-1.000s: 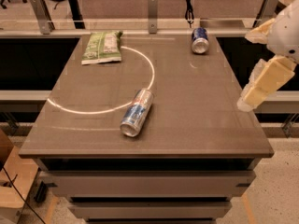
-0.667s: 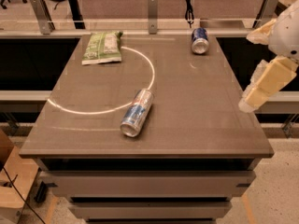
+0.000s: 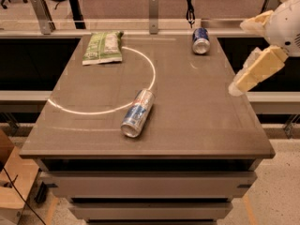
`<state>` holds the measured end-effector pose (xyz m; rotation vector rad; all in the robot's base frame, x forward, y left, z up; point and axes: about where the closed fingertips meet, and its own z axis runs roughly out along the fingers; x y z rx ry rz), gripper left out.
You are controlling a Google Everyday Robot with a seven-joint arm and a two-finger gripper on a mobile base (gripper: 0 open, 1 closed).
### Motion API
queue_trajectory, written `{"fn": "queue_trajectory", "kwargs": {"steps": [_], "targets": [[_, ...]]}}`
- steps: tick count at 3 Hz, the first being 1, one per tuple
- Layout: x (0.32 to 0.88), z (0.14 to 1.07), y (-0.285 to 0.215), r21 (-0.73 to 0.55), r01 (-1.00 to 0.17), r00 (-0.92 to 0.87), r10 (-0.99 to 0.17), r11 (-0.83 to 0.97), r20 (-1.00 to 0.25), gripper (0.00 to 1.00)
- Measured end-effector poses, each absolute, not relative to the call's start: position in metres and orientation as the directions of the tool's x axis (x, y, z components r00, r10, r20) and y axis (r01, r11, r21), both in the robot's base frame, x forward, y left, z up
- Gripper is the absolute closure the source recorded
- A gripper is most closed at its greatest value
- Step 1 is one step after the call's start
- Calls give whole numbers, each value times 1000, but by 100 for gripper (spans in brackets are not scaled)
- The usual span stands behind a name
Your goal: Move pepsi can near green jalapeno chip bag
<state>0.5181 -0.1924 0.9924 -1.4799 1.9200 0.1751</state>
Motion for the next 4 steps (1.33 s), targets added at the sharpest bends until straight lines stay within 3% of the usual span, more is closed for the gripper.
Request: {"fn": "queue_trajectory", "kwargs": {"steps": [2, 4], "targets": [[575, 992, -193, -360, -852, -30, -721, 381, -693, 0], [611, 985, -209, -332, -817, -74, -658, 471, -749, 0]]}}
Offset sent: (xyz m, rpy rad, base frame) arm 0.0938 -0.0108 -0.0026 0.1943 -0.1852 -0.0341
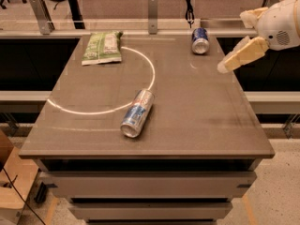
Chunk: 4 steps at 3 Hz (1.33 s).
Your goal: Move pepsi can near green jalapeno chip bag
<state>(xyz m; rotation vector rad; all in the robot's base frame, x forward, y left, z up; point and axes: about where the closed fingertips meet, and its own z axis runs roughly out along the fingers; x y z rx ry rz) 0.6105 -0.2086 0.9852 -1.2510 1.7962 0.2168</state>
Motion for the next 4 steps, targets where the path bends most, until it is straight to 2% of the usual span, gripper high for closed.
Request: {"fn": "queue_trajectory", "kwargs": {"steps": [2, 4], "targets": [[642, 964, -206, -278, -748, -167, -576, 603, -800, 0], [703, 945, -203, -218, -652, -167, -419, 726, -893, 0]]}}
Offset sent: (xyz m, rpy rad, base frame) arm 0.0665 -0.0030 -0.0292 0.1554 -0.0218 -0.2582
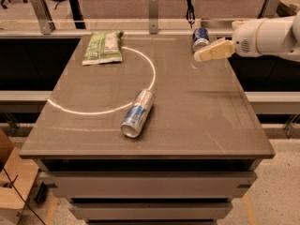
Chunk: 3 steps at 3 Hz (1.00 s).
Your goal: Move pepsi can near green jalapeno chip bag
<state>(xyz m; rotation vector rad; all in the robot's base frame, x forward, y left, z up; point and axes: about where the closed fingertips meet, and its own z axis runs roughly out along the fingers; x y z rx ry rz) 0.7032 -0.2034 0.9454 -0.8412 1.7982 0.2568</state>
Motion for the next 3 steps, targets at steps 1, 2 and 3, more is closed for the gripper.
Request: {"fn": "queue_trajectory", "kwargs": {"steps": [1, 2, 3], "targets": [[752, 908, -205, -161, -613, -188, -340, 774, -921, 0], [753, 906, -205, -159, -614, -189, -339, 773, -921, 0], [757, 898, -203, -134, -584, -227, -320, 800, -920, 0]]}}
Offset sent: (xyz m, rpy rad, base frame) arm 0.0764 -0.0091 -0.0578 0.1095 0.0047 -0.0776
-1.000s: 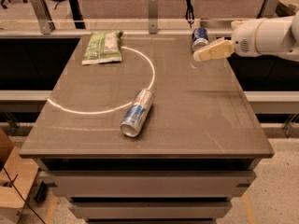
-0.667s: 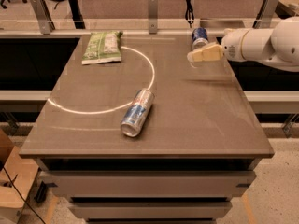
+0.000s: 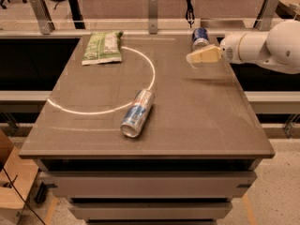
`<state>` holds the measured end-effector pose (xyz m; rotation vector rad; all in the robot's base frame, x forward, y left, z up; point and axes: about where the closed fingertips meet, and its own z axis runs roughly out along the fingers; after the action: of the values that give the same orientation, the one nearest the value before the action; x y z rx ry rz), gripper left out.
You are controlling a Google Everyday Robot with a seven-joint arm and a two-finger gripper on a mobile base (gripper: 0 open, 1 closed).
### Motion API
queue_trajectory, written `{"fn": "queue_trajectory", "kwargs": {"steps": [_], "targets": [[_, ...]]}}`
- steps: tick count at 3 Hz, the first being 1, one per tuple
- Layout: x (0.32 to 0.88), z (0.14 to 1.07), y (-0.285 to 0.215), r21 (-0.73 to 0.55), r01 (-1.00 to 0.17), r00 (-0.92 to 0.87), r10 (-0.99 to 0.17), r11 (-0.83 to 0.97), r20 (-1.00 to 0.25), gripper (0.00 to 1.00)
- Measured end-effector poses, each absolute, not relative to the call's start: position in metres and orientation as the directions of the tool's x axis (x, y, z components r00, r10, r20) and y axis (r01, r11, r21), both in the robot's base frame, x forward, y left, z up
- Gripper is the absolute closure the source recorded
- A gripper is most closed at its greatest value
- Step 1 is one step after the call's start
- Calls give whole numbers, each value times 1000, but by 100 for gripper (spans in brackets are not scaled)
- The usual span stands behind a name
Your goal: Move pepsi can near green jalapeno chip bag
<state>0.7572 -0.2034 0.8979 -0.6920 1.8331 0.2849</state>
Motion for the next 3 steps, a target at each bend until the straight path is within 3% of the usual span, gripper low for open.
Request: {"fn": "queue_trajectory", "kwargs": {"steps": [3], "targets": [[823, 874, -204, 57, -487, -240, -71, 872, -968, 0]]}}
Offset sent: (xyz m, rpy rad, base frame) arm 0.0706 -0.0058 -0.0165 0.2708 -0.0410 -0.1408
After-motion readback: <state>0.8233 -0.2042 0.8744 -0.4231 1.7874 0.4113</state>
